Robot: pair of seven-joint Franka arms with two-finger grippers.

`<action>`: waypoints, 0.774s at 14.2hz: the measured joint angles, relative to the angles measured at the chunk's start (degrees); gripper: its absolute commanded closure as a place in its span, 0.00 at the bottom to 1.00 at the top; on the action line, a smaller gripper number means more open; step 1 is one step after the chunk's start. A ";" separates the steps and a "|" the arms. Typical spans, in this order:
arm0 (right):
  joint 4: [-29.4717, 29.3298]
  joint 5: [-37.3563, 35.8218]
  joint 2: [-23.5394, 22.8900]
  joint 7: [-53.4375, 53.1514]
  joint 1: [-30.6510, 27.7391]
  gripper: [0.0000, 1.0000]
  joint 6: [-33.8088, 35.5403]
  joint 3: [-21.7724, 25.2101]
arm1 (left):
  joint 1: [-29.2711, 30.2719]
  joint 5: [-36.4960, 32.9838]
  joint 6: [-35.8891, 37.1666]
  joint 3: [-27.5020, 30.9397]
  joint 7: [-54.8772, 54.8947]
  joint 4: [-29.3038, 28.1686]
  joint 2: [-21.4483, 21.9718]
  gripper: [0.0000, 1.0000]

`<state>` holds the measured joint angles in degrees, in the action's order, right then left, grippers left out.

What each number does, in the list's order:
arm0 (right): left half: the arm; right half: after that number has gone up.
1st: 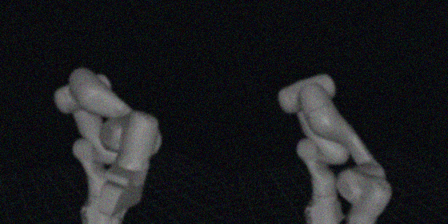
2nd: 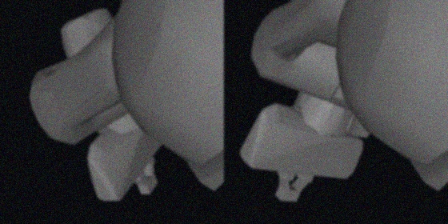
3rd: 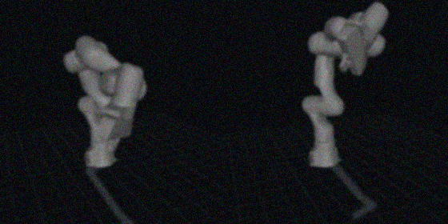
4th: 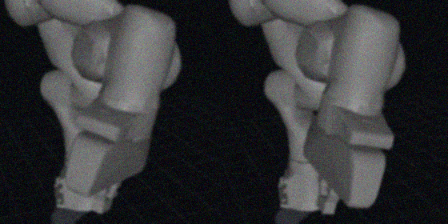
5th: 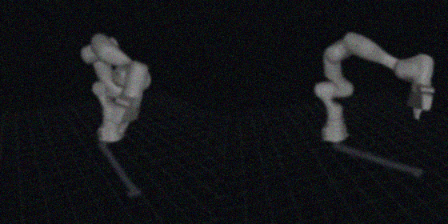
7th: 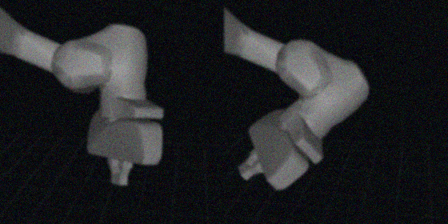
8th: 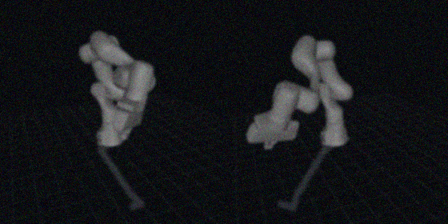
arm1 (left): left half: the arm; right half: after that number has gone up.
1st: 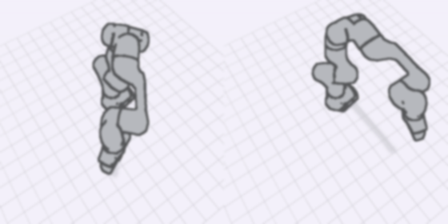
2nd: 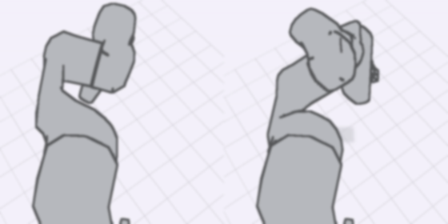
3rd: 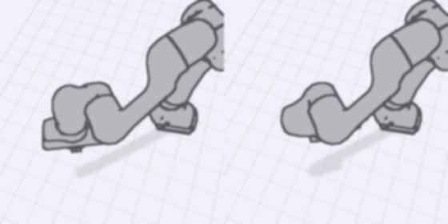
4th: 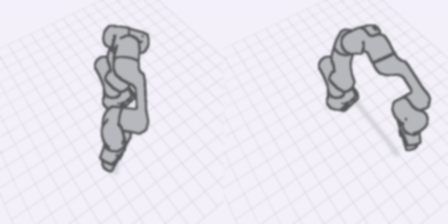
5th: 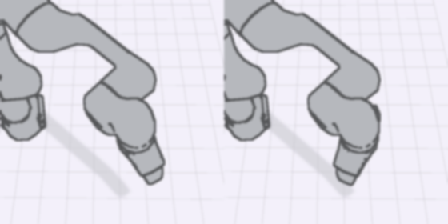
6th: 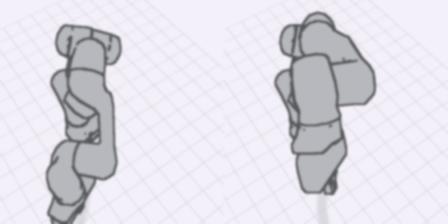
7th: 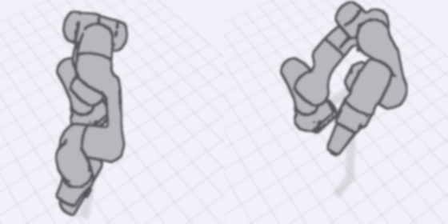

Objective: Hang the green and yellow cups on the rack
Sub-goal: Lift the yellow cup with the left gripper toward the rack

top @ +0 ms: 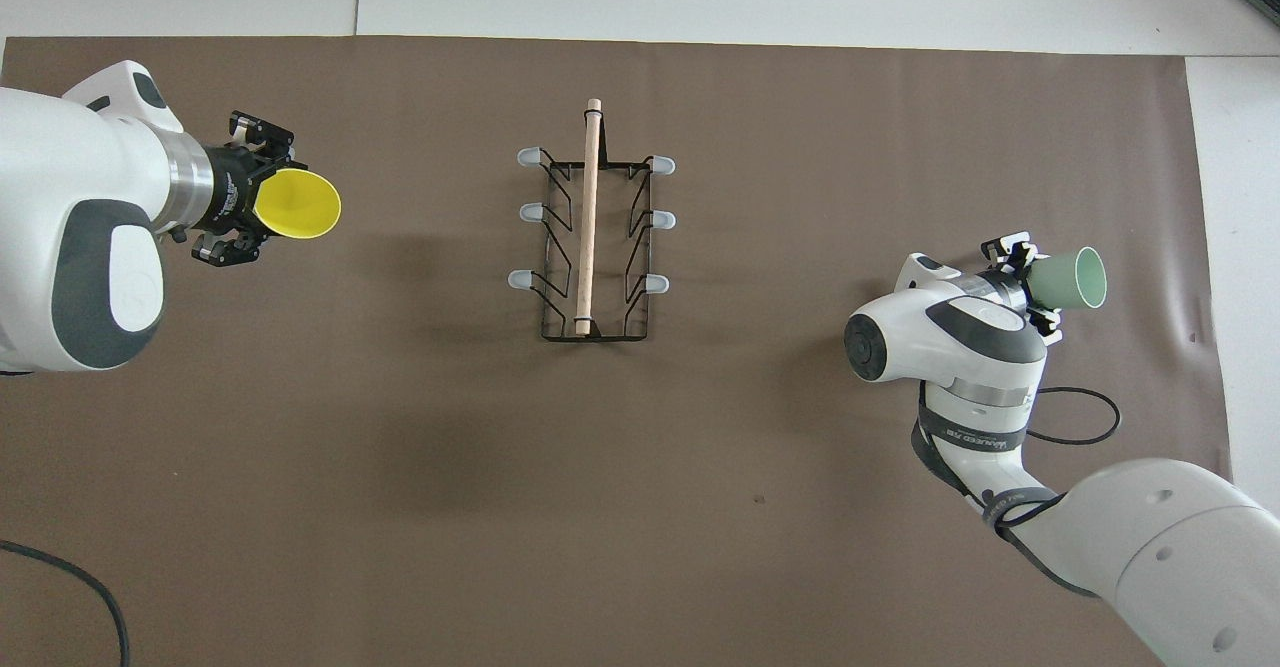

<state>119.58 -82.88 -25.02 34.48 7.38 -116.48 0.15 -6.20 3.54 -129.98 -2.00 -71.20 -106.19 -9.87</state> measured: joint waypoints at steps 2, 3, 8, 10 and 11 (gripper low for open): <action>-1.95 3.81 0.98 4.28 -0.01 1.00 -0.01 -0.06 | -4.19 -7.98 0.63 -0.07 -8.25 0.01 0.29 1.00; -3.60 8.65 1.81 8.30 0.00 1.00 -0.11 -0.13 | -6.34 -11.84 1.56 -0.12 -12.22 0.01 0.36 1.00; -7.57 26.76 8.89 17.21 0.20 1.00 -0.85 -3.20 | -17.16 -28.21 10.17 -0.21 -27.89 0.04 1.44 1.00; -7.87 35.14 11.80 17.21 0.68 1.00 -0.76 -4.04 | -21.34 -33.19 13.35 -0.22 -30.58 0.04 2.00 1.00; -8.34 39.49 13.01 17.21 0.69 1.00 -0.76 -4.16 | -22.88 -35.53 13.92 -0.20 -31.01 0.03 2.05 1.00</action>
<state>111.24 -43.40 -12.01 51.69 8.07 -117.24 -4.02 -29.08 -31.99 -116.06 -2.20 -102.21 -106.16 -7.82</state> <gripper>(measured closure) 0.388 0.286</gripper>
